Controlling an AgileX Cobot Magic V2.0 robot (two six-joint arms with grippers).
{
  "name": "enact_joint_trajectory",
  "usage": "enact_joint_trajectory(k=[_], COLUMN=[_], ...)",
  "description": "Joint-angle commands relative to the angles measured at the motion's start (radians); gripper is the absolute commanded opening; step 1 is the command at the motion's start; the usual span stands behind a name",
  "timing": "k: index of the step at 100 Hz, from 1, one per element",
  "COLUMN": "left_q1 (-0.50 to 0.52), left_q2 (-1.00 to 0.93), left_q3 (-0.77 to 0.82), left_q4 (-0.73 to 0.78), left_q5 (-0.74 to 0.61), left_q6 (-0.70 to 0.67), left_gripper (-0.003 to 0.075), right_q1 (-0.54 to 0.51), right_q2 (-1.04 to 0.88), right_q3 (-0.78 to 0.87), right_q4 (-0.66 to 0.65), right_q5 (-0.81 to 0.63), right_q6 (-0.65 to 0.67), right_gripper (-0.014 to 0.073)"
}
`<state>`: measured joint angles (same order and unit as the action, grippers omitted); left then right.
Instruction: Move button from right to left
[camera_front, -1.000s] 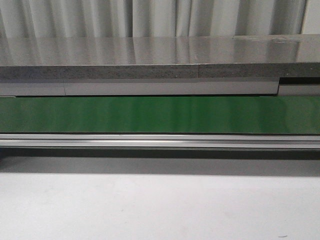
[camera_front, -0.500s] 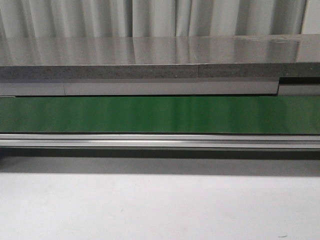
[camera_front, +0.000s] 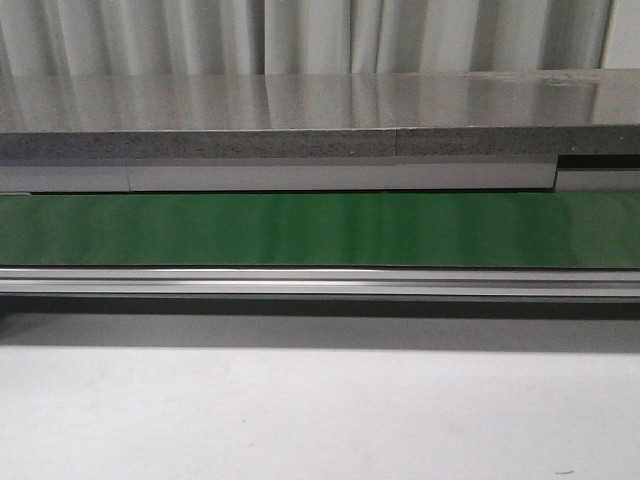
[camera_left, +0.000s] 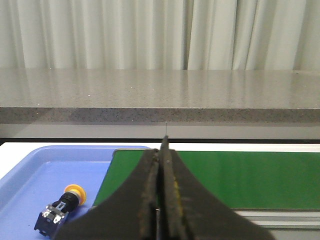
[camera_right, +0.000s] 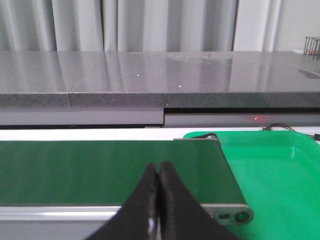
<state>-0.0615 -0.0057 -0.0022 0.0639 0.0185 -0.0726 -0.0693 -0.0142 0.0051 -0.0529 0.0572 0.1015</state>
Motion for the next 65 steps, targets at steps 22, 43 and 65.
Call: enact_joint_trajectory(k=[22, 43, 65], left_q1=[0.001, 0.001, 0.001], left_q2=[-0.026, -0.026, -0.026], left_q3=[0.045, 0.045, 0.045], left_q4=[-0.001, -0.001, -0.001], left_q5=[-0.084, -0.084, -0.084], left_q6=[0.000, 0.000, 0.000], left_gripper=[-0.0020, -0.0020, -0.0020], right_q1=[-0.002, -0.002, -0.002], right_q2=[-0.015, -0.015, -0.015], right_q3=[0.009, 0.009, 0.008], right_q4=[-0.031, -0.031, -0.031], right_q5=[-0.090, -0.089, -0.089], right_q6=[0.007, 0.007, 0.007], right_gripper=[-0.0067, -0.0067, -0.0067])
